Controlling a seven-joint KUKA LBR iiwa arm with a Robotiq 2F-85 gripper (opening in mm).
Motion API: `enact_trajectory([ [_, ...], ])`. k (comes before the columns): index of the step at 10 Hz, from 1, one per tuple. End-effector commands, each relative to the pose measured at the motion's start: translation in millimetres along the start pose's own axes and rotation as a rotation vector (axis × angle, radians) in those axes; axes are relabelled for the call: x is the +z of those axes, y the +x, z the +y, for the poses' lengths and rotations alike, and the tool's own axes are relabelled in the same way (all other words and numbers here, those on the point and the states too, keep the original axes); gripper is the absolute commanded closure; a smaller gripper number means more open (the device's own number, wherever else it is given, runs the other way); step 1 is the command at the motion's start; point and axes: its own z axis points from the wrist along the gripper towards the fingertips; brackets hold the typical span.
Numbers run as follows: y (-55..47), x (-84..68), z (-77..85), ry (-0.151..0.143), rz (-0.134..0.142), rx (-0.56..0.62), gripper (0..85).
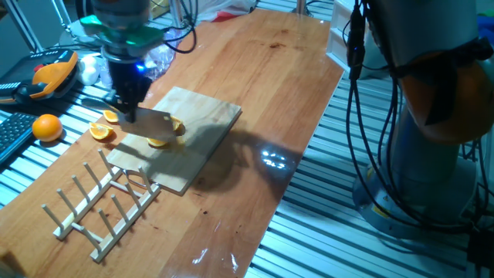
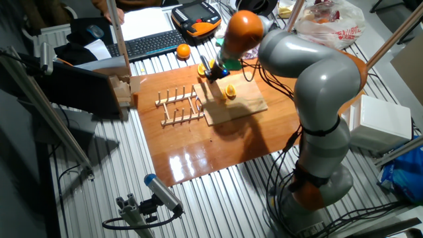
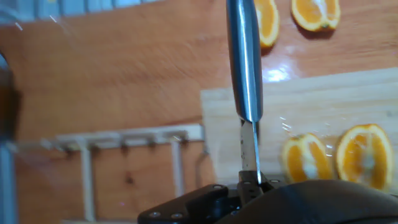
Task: Chop the orange
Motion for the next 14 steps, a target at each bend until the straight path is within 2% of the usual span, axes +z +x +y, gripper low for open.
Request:
enact_trajectory([
  [1, 9.1, 2.3, 67.3, -0.002, -0.011, 0.008, 85.0],
  [2, 13.9, 2.9, 81.9, 0.001, -0.025, 0.005, 85.0],
  [3, 19.4, 10.5, 88.3, -0.007, -0.053, -0.008, 85.0],
  [4, 22.9, 17.3, 93.7, -0.021, -0.061, -0.003, 85.0],
  [6, 24.8, 27.9, 100.7, -0.022, -0.064, -0.008, 85.0],
  [7, 25.3, 32.2, 103.0, -0.017, -0.08, -0.015, 85.0],
  [9, 21.0, 39.9, 103.1, 0.024, -0.104, -0.056, 85.0],
  [10, 16.8, 44.3, 100.7, 0.032, -0.102, -0.075, 85.0],
  [12, 9.3, 54.3, 95.7, 0.075, -0.092, -0.099, 85.0],
  [14, 5.7, 59.1, 87.4, 0.094, -0.078, -0.128, 85.0],
])
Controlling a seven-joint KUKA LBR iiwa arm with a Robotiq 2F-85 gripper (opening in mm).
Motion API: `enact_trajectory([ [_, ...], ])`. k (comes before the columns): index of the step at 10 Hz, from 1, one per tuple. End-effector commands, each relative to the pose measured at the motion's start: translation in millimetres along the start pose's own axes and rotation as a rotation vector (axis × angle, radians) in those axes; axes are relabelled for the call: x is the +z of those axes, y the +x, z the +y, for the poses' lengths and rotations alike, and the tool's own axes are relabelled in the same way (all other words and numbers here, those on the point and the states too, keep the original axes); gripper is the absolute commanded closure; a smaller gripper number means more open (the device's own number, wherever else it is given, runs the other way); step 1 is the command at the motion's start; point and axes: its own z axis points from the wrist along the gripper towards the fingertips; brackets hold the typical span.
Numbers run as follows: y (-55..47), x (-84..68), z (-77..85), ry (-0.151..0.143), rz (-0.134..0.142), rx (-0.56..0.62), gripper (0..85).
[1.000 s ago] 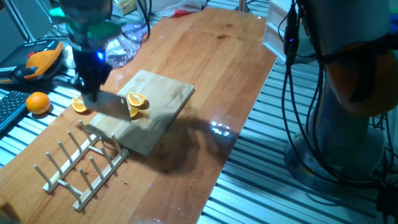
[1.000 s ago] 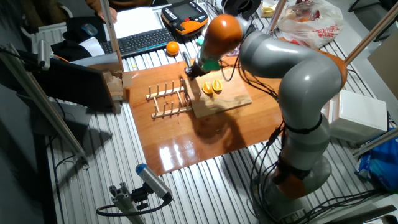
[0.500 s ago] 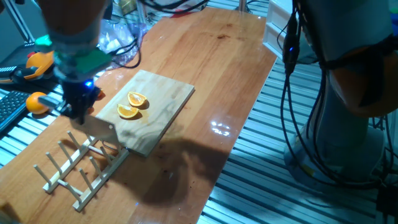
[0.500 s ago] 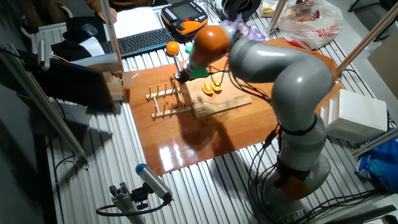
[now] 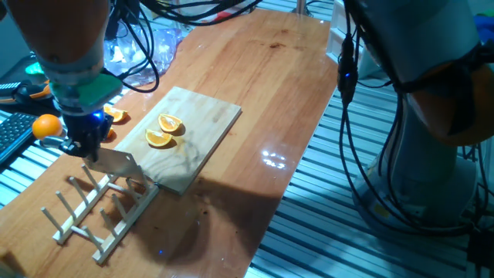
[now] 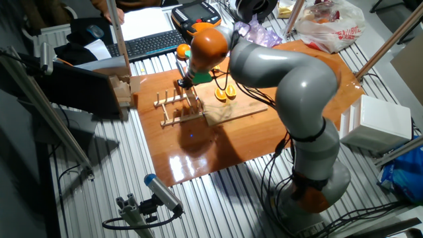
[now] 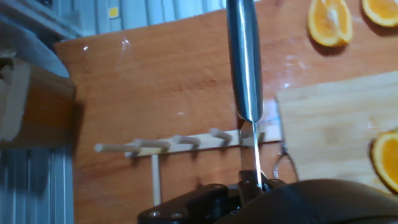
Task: Chop the orange
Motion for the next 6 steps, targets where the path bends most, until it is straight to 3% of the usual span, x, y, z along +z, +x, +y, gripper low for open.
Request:
enact_trajectory([
  [1, 0.2, 2.3, -1.6, 0.005, -0.001, -0.01, 85.0],
  [3, 2.0, 8.8, -0.1, 0.004, -0.013, -0.008, 85.0],
  [6, 5.5, 2.7, 6.2, 0.004, -0.001, 0.006, 85.0],
])
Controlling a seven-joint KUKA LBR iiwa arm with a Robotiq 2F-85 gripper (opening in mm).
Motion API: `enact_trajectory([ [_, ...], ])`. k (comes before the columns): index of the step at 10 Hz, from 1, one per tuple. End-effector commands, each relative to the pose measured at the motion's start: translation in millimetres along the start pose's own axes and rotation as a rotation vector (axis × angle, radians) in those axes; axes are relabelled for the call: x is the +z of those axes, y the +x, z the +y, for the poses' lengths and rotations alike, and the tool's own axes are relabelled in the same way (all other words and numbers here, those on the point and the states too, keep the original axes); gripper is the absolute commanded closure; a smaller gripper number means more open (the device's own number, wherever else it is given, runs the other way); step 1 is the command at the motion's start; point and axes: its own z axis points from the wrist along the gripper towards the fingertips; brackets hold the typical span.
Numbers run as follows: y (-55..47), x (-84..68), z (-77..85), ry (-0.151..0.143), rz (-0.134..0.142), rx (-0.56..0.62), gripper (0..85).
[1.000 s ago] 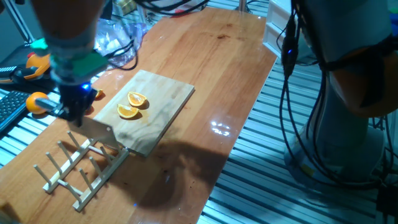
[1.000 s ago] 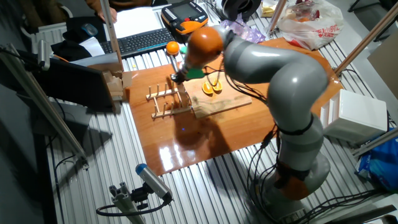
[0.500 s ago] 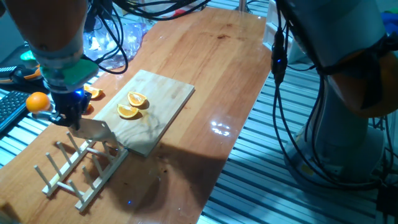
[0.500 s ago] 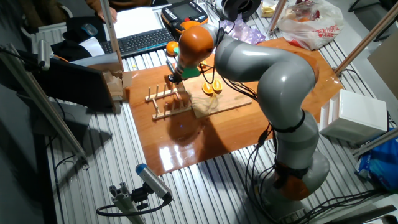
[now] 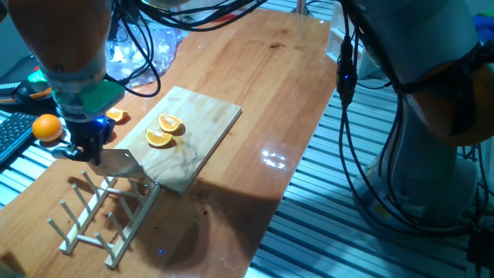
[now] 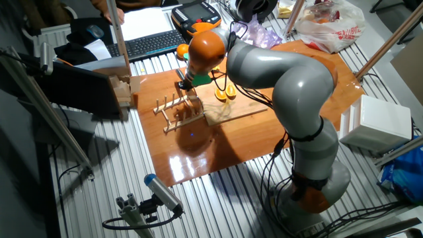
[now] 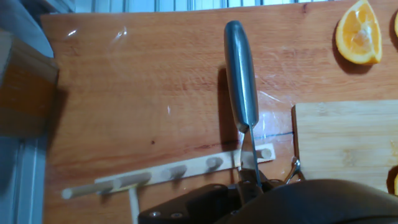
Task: Chop the orange
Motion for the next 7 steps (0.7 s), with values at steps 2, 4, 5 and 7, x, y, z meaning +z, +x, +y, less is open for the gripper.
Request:
enact_trajectory([
  [2, -1.2, -12.6, 1.8, -0.062, 0.054, 0.032, 85.0],
  [4, -1.7, -12.6, 2.8, -0.068, 0.032, -0.019, 85.0],
  [5, -1.6, -11.0, 4.2, -0.068, 0.015, -0.035, 85.0],
  [7, -2.6, -8.4, 4.5, -0.067, -0.008, -0.048, 85.0],
])
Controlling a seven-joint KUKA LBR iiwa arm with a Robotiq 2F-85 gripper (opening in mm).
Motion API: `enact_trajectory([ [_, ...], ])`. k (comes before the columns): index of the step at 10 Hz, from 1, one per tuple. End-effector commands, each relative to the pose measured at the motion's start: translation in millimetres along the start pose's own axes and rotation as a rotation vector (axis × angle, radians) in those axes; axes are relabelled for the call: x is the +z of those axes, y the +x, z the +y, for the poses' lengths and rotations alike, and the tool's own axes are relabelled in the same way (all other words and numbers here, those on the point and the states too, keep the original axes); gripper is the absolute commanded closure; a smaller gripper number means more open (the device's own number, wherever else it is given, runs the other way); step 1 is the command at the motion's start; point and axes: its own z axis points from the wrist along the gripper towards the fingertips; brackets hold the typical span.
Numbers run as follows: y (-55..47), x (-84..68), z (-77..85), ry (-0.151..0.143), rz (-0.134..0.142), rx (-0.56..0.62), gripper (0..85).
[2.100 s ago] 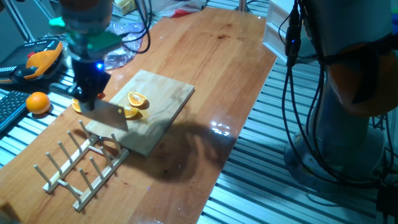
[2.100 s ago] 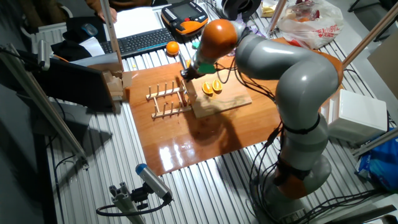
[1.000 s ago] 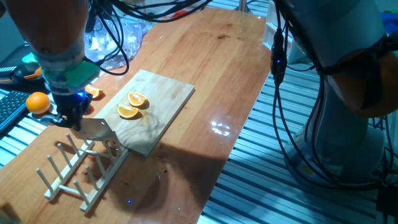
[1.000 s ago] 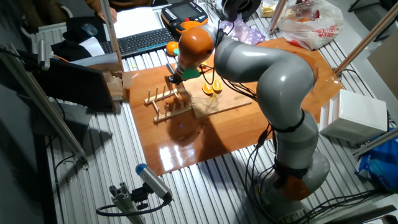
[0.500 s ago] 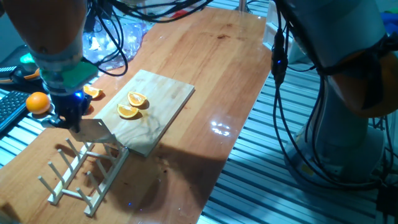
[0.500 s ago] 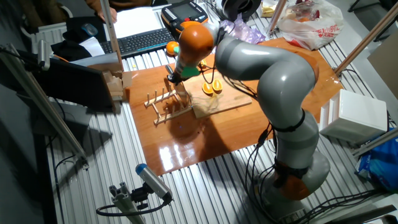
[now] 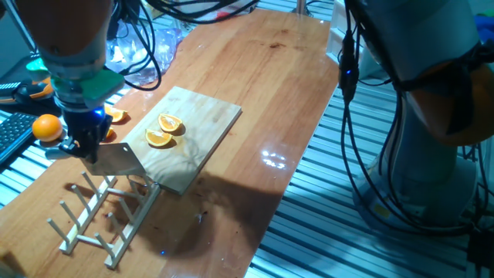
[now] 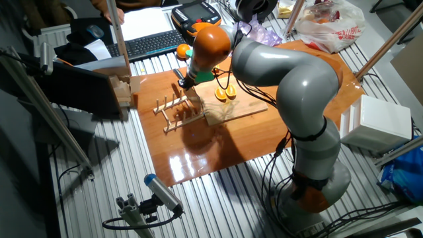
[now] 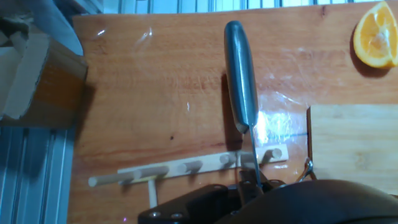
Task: Chop the orange
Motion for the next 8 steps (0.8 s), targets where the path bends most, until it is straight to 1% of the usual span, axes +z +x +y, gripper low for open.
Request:
enact_trajectory([
  [1, -1.2, 1.9, -0.5, 0.002, -0.007, -0.006, 85.0],
  [2, -4.2, 6.9, -2.2, -0.001, -0.013, -0.008, 85.0],
  [3, -6.4, 12.1, -7.2, 0.003, -0.015, -0.021, 85.0],
  [5, -7.5, 26.5, -20.7, 0.023, -0.016, -0.061, 85.0],
  [6, -5.1, 34.4, -24.4, 0.02, -0.024, -0.066, 85.0],
  [8, 1.0, 41.6, -21.4, 0.023, -0.036, -0.061, 85.0],
])
